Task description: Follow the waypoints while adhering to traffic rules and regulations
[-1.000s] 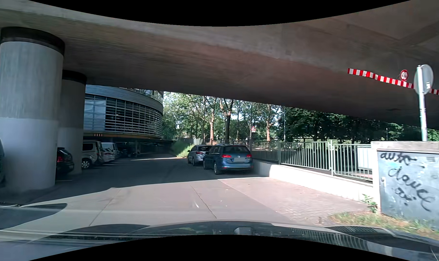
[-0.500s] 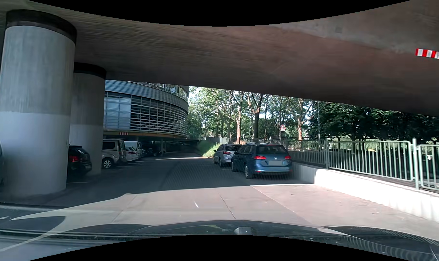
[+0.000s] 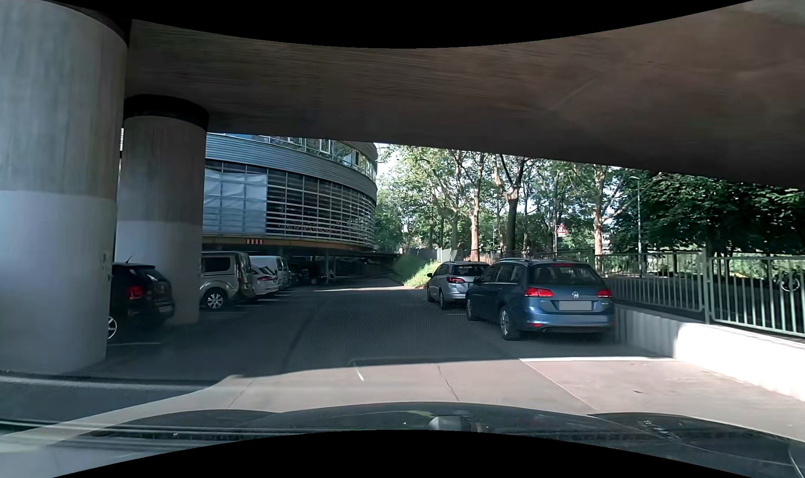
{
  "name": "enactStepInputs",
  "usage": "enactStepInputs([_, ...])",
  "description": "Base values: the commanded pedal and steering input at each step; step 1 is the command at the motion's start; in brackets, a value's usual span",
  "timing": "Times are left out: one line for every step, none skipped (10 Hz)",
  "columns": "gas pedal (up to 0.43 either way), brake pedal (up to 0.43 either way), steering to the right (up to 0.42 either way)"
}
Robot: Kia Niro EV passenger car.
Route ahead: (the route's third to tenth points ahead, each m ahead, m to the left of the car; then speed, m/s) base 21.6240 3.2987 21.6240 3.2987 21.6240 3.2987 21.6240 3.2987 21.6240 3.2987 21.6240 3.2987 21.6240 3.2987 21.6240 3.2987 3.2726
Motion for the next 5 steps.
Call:
enactStepInputs([0.020, 0.000, -0.135])
enactStepInputs([0.008, 0.000, -0.116])
enactStepInputs([0.008, 0.000, -0.097])
enactStepInputs([0.008, 0.000, -0.086])
enactStepInputs([0.008, 0.000, -0.077])
